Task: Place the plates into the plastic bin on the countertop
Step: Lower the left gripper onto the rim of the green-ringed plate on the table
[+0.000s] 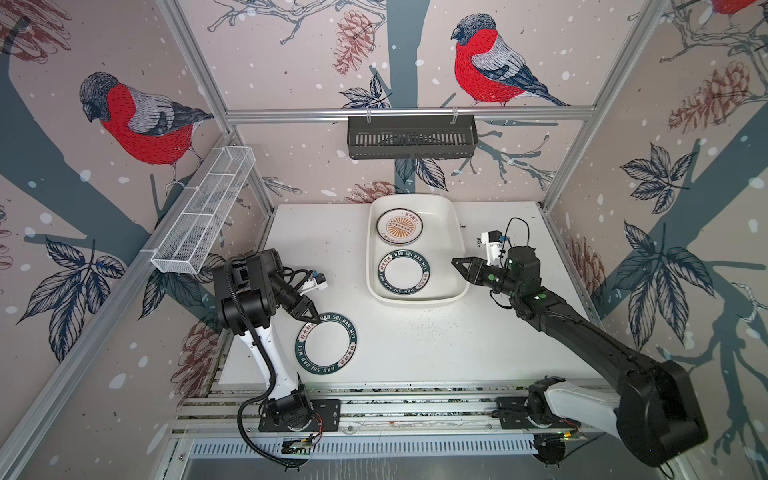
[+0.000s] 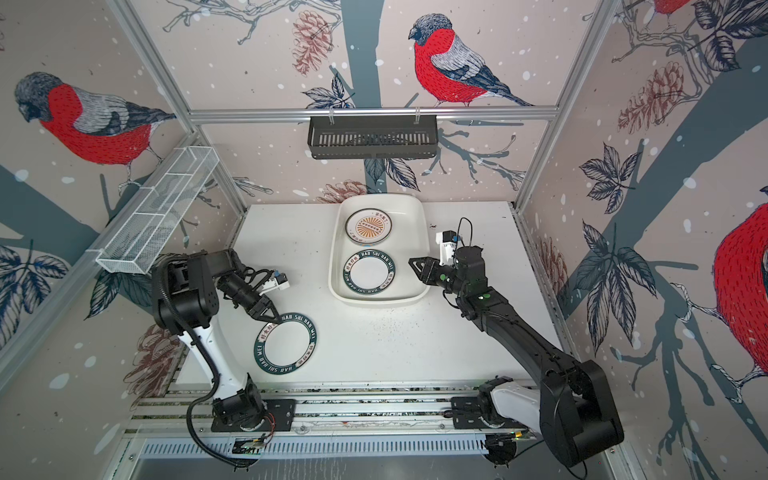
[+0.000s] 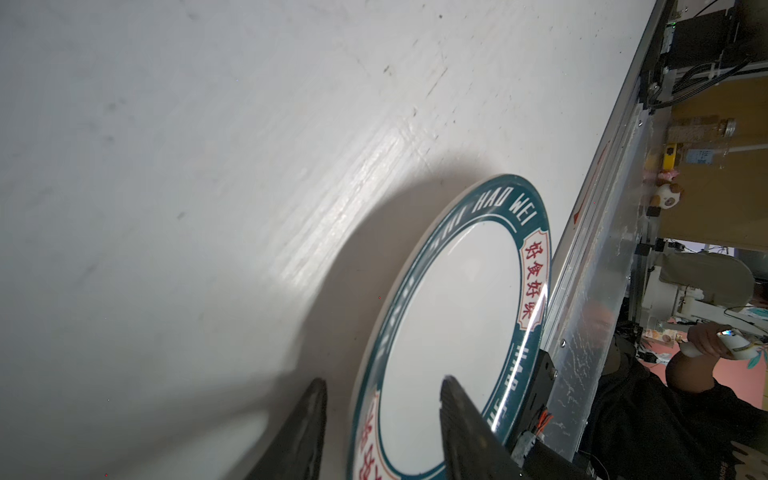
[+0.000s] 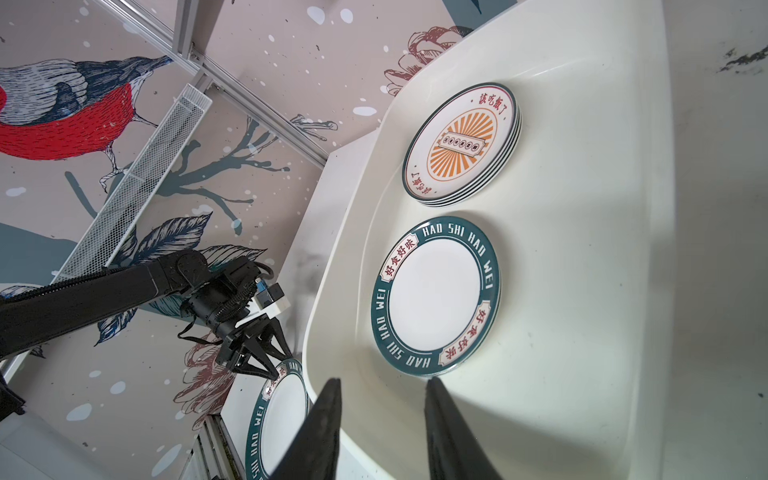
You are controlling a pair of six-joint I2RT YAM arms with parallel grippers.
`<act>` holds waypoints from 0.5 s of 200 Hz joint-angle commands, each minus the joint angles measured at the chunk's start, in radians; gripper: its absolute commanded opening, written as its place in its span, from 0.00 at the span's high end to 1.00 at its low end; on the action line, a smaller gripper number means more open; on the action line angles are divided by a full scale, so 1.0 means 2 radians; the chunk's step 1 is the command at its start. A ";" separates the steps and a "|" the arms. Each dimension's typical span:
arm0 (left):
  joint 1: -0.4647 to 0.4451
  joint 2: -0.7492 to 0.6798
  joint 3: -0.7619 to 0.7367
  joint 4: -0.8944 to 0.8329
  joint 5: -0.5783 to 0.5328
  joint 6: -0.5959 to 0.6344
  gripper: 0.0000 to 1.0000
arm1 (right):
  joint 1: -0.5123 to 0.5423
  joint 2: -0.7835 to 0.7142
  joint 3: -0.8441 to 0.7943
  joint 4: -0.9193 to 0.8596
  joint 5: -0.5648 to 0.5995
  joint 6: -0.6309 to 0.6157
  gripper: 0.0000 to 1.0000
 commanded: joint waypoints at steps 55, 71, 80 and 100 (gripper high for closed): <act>-0.005 -0.007 -0.003 0.047 -0.035 -0.001 0.60 | -0.001 -0.002 -0.006 0.018 0.008 0.005 0.65; -0.005 -0.011 -0.006 0.054 -0.036 -0.002 0.61 | -0.001 -0.001 -0.007 0.021 0.008 0.007 0.65; -0.005 -0.014 -0.007 0.057 -0.036 -0.003 0.62 | -0.002 -0.001 -0.007 0.021 0.008 0.007 0.65; -0.005 -0.015 -0.007 0.059 -0.034 -0.003 0.67 | -0.002 -0.002 -0.006 0.021 0.008 0.007 0.65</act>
